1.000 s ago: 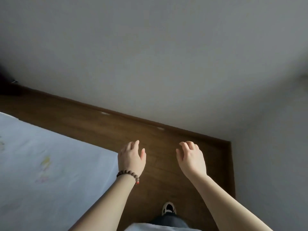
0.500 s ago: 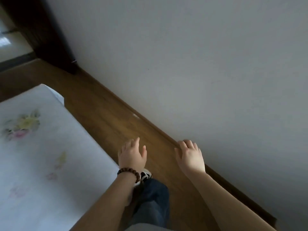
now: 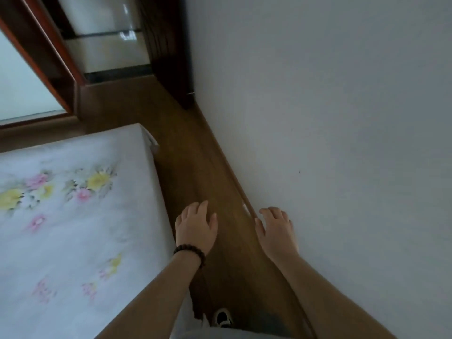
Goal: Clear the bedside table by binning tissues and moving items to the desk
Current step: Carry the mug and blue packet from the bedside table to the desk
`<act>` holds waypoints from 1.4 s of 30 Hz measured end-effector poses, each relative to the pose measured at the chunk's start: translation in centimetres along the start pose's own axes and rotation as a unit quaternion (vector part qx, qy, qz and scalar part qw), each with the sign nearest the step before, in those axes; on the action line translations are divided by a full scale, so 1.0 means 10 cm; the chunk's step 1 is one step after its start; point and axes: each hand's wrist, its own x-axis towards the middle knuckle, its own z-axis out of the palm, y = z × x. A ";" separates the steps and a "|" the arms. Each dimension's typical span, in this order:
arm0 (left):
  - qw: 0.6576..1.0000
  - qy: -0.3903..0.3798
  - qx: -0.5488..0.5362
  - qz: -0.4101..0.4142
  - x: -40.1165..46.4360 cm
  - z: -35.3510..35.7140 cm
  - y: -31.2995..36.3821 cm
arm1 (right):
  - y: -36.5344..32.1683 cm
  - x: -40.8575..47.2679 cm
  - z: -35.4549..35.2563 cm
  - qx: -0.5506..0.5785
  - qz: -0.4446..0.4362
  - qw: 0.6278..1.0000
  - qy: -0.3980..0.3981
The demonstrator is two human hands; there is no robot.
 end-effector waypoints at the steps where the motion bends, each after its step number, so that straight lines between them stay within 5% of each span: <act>1: 1.000 0.006 0.000 -0.009 0.16 -0.03 0.00 | -0.04 0.22 0.00 -0.007 -0.018 1.000 -0.007; 20: 0.973 0.105 -0.021 -0.203 4.24 -0.74 -0.24 | -1.29 5.19 0.12 -0.024 -0.248 0.968 -0.027; 42: 0.922 0.151 -0.035 -0.355 8.33 -2.52 -2.67 | -4.97 9.58 1.07 0.002 -0.374 0.926 -0.054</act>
